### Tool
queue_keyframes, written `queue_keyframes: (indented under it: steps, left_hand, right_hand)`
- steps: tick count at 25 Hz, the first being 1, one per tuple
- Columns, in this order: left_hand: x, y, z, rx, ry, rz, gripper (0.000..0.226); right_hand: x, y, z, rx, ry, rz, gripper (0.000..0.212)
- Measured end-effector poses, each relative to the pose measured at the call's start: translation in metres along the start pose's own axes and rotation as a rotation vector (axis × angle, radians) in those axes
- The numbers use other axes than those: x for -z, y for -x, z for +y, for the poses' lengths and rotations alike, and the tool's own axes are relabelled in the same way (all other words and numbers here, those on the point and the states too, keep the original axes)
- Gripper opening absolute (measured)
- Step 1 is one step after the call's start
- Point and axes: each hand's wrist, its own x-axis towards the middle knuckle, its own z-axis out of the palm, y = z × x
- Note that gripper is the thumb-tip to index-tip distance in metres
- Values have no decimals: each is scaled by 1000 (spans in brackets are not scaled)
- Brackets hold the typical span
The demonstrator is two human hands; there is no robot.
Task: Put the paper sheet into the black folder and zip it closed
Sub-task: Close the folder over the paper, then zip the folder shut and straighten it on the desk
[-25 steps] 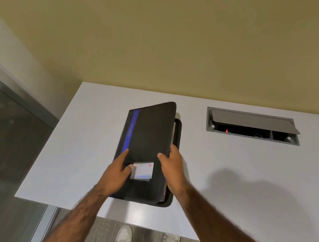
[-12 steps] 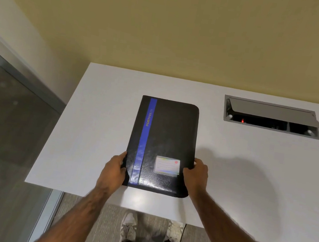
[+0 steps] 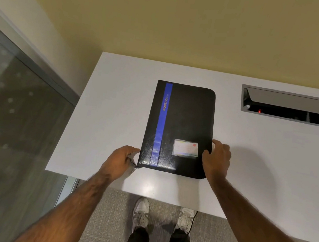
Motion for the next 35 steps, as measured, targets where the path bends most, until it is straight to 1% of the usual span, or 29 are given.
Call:
queue_keyframes:
  steps: [2,3,5,7,9,11,12,13,14,16,22,26,28,31,35]
  left_hand:
    - [1,10,-13,-45,-54,-25,46]
    - [1,15,-19,-71,-91,-35,45]
    - [-1,19,-25,-112,-160,-45,40]
    - [-3,18,-23,-143,-196,-41,30]
    - [-7,16,-18,-154,-234,-27,22]
    - [-10,15,-16,-127,-233,-8,17]
    - [-11,14,-17,-112,-216,-5,14]
    - [-13,15,-19,-99,-192,-12,12]
    - [-14,16,-21,-86,-165,-25,11]
    - [-16,17,-26,-74,-121,-53,12]
    - [-16,14,-33,-97,-26,-115,27]
    - [-15,16,-38,-102,7,-114,28]
    - [-14,17,-40,-84,-2,-98,26]
    - [-12,19,-42,-81,-99,-51,25]
    - [-10,19,-39,-90,-151,-14,24]
  right_hand:
    - [-10,25,-7,188,79,102,33]
    - [-20,40,-10,282,57,101,27]
    - [-41,73,-21,356,-22,-13,4]
    - [-65,98,-32,311,-19,-186,21]
    - [-90,114,-39,271,39,-329,27]
    - [-108,124,-44,213,42,-409,22]
    - [-114,129,-46,177,32,-431,23]
    - [-121,132,-47,153,31,-439,30]
    - [-126,134,-47,135,31,-435,35]
    - [-134,137,-52,124,25,-397,36]
    - [-148,142,-66,48,33,-380,27]
    - [-155,143,-68,27,25,-353,23]
    - [-157,145,-68,58,59,-335,25]
    - [-158,144,-66,116,116,-279,29]
    - [-159,145,-68,147,126,-209,27]
